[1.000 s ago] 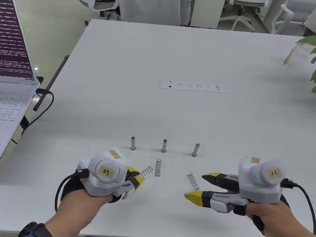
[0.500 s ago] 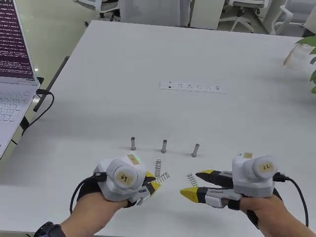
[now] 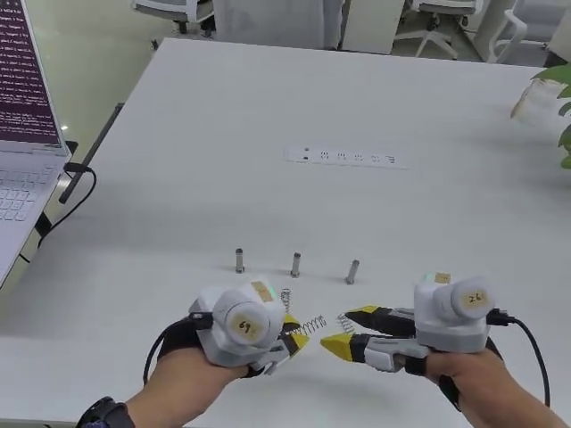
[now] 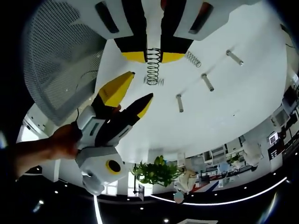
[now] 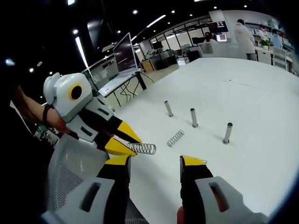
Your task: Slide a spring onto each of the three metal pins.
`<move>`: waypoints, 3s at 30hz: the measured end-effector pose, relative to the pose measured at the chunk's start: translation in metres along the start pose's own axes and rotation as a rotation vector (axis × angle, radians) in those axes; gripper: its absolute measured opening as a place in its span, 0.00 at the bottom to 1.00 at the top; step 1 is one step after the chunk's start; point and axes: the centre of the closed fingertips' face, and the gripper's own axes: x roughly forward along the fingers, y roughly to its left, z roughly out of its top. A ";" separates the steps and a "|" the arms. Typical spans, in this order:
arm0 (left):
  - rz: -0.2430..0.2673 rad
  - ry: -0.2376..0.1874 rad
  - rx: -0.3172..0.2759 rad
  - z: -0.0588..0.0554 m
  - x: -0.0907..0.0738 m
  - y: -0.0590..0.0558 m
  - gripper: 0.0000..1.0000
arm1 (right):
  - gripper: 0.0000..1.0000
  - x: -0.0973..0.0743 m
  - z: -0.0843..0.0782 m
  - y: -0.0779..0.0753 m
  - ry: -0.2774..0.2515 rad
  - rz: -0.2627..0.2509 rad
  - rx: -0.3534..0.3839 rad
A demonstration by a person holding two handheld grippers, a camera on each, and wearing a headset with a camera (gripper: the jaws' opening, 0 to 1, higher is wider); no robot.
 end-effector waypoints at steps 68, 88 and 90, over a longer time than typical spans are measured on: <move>-0.029 -0.057 0.060 0.008 0.010 -0.012 0.03 | 0.08 0.003 0.015 0.026 0.027 0.114 0.011; -0.049 -0.054 0.057 0.009 0.016 -0.015 0.03 | 0.08 -0.003 0.018 0.024 0.017 0.099 0.007; -0.054 -0.056 0.066 0.010 0.016 -0.016 0.03 | 0.08 -0.004 0.019 0.025 0.017 0.099 0.005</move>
